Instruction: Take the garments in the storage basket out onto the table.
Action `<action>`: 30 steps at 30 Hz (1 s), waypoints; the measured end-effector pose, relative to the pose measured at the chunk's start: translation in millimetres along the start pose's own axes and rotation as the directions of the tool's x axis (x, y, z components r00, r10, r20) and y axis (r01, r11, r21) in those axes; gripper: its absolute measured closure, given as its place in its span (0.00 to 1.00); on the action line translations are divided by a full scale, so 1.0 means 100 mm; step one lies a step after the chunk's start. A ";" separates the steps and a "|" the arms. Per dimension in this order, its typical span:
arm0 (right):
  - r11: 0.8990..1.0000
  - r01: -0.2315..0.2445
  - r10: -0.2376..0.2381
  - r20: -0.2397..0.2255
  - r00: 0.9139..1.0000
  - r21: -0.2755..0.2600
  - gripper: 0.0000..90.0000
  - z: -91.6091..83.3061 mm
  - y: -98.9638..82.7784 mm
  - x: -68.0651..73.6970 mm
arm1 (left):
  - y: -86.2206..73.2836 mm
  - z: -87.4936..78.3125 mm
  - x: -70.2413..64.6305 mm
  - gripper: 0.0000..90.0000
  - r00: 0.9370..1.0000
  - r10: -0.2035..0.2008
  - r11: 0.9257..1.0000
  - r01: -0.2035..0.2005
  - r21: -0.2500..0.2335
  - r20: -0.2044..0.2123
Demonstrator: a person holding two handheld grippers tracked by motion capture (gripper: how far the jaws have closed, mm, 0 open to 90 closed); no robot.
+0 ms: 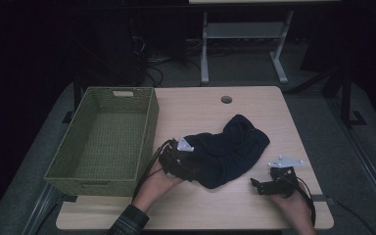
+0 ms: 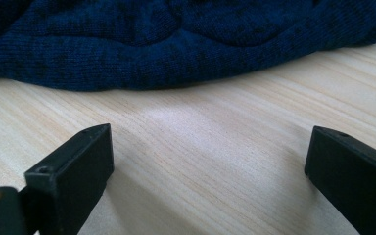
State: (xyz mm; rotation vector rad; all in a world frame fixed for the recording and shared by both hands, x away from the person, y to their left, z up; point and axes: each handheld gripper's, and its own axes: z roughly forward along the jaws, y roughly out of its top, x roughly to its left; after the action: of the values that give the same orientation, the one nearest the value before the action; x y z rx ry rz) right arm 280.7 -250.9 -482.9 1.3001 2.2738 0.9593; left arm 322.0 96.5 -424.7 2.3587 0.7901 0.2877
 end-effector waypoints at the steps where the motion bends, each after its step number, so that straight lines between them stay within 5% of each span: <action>1: 1.000 0.000 0.000 0.000 1.000 0.000 0.04 0.00 0.00 0.00 | -0.04 0.00 -0.01 0.14 1.000 0.003 1.000 -0.003 0.004 -0.004; 5: 1.000 0.000 0.000 -0.001 1.000 -0.001 0.05 0.00 0.00 0.00 | -0.20 0.00 -0.10 0.14 1.000 0.007 1.000 -0.007 0.000 -0.013; 12: 1.000 0.004 -0.004 -0.002 1.000 0.003 0.26 -0.07 0.03 -0.01 | -0.44 -0.01 -0.16 0.14 1.000 0.007 1.000 -0.007 -0.001 -0.021; 18: 0.997 0.036 -0.040 -0.070 0.997 -0.061 0.70 -0.21 0.12 0.03 | -0.53 0.03 -0.20 0.14 1.000 0.015 1.000 -0.015 0.010 -0.020; 21: 0.995 0.055 -0.066 -0.128 0.990 -0.084 0.91 -0.25 0.19 0.12 | -0.54 0.05 -0.21 0.14 0.999 0.026 1.000 -0.025 0.010 -0.028; 23: 0.995 0.058 -0.071 -0.148 0.986 -0.087 0.97 -0.26 0.22 0.17 | -0.55 0.06 -0.20 0.14 0.999 0.032 0.999 -0.032 0.012 -0.036; 30: 0.989 0.121 -0.140 -0.255 0.957 -0.087 1.00 -0.09 0.43 0.51 | -0.60 0.07 -0.15 0.14 1.000 0.013 1.000 -0.014 -0.023 -0.014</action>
State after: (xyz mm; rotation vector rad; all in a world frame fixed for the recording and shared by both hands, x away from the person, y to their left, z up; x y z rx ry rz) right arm 275.5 -195.5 -444.8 1.0310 2.4579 1.2126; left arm 284.4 121.4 -468.4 2.3435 0.7735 0.3178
